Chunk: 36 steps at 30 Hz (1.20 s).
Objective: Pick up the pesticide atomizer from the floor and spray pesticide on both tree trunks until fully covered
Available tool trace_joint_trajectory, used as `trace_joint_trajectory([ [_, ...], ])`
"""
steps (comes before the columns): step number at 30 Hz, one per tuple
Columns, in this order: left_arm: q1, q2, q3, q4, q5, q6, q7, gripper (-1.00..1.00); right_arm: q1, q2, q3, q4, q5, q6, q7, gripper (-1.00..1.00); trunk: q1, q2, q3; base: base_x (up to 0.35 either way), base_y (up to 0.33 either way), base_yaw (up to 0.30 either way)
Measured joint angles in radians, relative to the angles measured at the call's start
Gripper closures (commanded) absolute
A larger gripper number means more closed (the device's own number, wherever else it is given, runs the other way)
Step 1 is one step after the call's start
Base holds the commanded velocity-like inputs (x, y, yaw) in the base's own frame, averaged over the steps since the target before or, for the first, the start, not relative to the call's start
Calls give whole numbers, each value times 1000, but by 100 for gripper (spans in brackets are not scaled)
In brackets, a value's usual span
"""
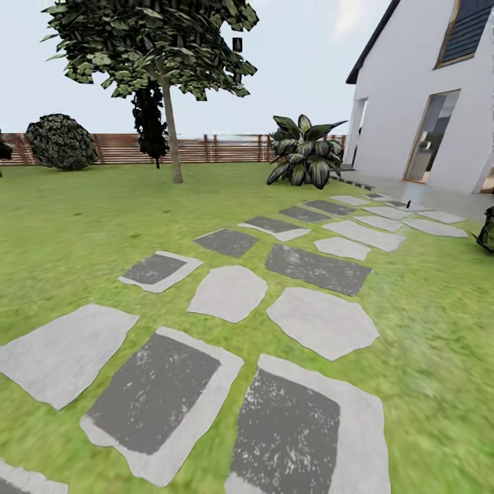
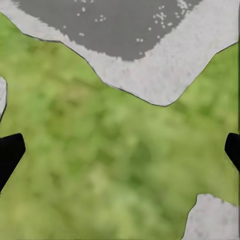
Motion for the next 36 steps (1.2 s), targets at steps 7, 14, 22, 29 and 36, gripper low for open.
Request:
trace_joint_trajectory([
  [7,0,0,0,0,0,0,0,-100,0,0,-1,0,0,0,0,-100,0,0,0,340,0,0],
  [14,0,0,0,0,0,0,0,-100,0,0,0,0,0,0,0,-100,0,0,0,340,0,0],
  [22,0,0,0,0,0,0,0,-100,0,0,0,0,0,0,0,-100,0,0,0,340,0,0],
  [29,0,0,0,0,0,0,0,-100,0,0,-1,0,0,0,0,-100,0,0,0,340,0,0],
  [36,0,0,1,0,0,0,0,-100,0,0,-1,0,0,0,0,-100,0,0,0,340,0,0],
])
